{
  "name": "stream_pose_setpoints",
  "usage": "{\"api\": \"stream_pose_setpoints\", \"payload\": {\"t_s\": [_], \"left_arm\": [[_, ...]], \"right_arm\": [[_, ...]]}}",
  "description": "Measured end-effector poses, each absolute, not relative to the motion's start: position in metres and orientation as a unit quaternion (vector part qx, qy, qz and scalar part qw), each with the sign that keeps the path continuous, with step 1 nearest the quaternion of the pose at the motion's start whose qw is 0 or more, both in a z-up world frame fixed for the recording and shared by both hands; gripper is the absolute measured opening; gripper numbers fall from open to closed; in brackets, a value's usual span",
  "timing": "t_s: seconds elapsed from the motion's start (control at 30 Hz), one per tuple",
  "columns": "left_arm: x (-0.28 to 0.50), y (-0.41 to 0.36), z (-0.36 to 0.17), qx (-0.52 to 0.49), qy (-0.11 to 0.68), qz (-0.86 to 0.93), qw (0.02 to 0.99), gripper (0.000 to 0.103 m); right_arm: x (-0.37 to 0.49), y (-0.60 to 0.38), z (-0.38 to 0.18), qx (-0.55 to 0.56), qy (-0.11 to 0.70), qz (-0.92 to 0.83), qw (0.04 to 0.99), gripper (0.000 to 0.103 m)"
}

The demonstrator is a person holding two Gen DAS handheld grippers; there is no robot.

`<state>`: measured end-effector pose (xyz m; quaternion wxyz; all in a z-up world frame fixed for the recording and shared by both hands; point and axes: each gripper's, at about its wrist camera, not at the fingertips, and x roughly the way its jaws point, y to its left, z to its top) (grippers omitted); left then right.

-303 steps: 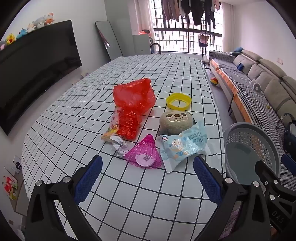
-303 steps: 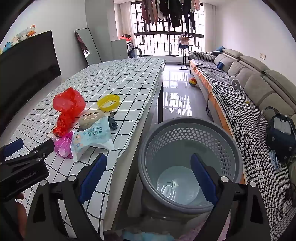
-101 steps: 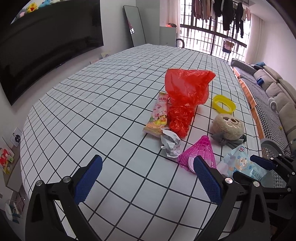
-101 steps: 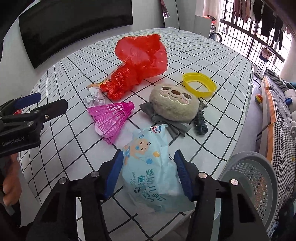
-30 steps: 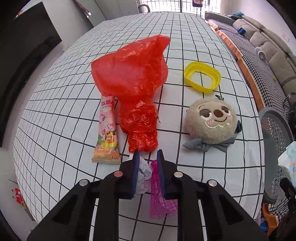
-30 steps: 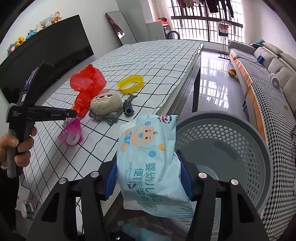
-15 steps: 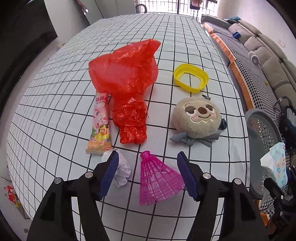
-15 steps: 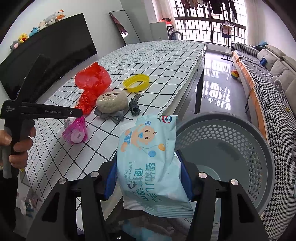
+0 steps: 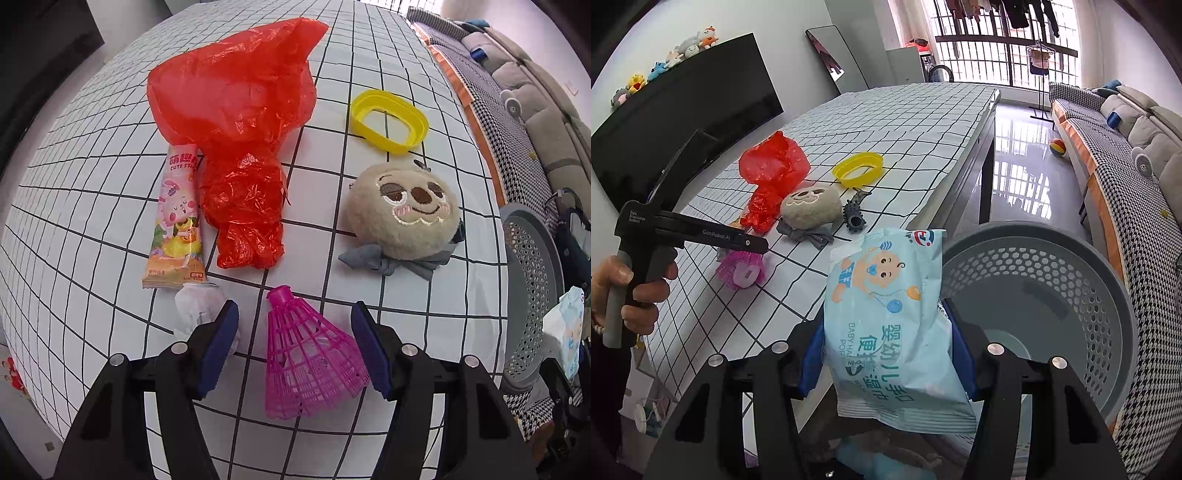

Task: Collect trash
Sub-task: 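Lift the wipes packet with the right tool while the left tool grasps the pink shuttlecock, then carry both items over the grey basket and open both tools to drop them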

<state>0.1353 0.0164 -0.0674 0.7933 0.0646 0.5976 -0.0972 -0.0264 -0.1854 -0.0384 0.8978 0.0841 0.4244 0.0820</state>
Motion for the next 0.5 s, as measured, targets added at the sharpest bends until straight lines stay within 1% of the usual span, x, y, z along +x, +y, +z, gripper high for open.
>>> {"api": "stream_pose_setpoints", "payload": {"t_s": [0.03,0.07,0.1,0.13,0.23,0.5], "left_arm": [[0.135,0.016,-0.068,0.065,0.599,-0.099,0.792,0.052],[0.134,0.017,-0.068,0.064,0.601,-0.101,0.79,0.05],[0.134,0.017,-0.068,0.064,0.602,-0.103,0.789,0.043],[0.133,0.016,-0.069,0.064,0.604,-0.105,0.788,0.032],[0.132,0.018,-0.067,0.061,0.598,-0.107,0.792,0.029],[0.119,0.027,-0.042,0.048,0.54,-0.103,0.834,0.028]], "right_arm": [[-0.027,-0.186,-0.038,0.085,0.424,0.082,0.898,0.056],[-0.026,-0.185,-0.039,0.085,0.424,0.082,0.898,0.056],[-0.026,-0.185,-0.039,0.085,0.424,0.081,0.898,0.056],[-0.026,-0.185,-0.039,0.085,0.424,0.081,0.898,0.056],[-0.027,-0.186,-0.038,0.087,0.423,0.079,0.898,0.056],[-0.025,-0.184,-0.039,0.086,0.423,0.077,0.899,0.056]]}}
